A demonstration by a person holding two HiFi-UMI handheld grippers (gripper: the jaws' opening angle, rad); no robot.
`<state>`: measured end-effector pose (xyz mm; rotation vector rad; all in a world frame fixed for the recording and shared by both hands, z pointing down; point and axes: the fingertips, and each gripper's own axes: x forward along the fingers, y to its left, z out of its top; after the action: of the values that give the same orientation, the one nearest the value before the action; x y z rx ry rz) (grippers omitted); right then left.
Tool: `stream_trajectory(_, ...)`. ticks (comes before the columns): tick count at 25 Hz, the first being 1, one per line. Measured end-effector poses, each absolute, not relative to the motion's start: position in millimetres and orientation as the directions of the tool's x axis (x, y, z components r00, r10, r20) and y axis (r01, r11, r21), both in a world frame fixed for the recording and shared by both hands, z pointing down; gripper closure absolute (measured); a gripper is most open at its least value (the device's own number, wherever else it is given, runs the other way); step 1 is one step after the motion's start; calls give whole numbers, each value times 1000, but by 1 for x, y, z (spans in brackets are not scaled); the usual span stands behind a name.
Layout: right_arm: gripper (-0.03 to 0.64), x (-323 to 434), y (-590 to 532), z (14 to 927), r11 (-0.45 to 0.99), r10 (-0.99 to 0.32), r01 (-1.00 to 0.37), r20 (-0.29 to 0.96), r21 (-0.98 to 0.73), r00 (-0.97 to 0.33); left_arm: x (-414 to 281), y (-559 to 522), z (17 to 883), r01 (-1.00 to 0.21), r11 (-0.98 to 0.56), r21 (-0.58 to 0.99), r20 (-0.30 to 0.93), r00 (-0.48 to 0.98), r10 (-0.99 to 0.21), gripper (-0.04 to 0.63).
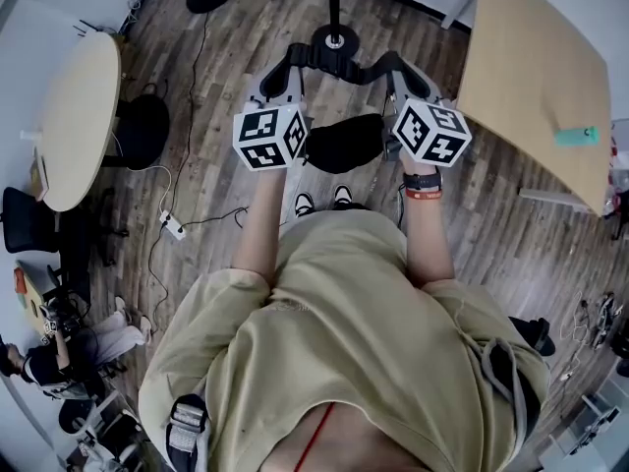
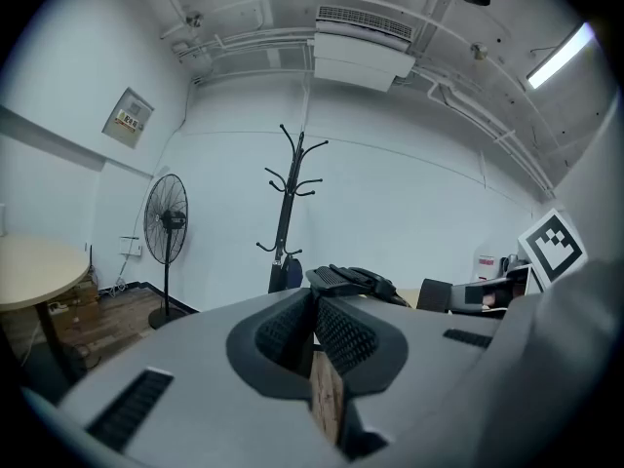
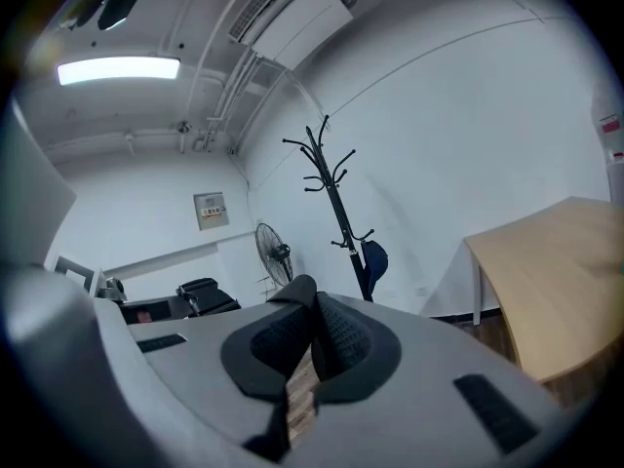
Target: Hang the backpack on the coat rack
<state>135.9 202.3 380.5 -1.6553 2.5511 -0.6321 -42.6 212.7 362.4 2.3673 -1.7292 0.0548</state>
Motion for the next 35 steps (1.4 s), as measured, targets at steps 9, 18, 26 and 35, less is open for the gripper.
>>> stream_trajectory(9, 598, 148, 200, 385, 370, -878, -863, 175, -344, -446, -25, 214, 366, -951, -279, 137, 145, 297, -944, 570)
stream_trajectory(18, 598, 136, 179, 388, 396, -856, -843, 184, -364, -482, -35, 204, 368, -950, -257, 179, 138, 283, -949, 569)
stream_trajectory(26, 598, 112, 123, 405, 373, -853, -849, 220, -375, -473, -53, 146, 387, -949, -256, 184, 163, 286, -944, 570)
stream_trajectory(35, 598, 74, 46, 403, 380, -836, -844, 249, -379, -488, -84, 52, 391, -942, -264, 209, 164, 300, -940, 569)
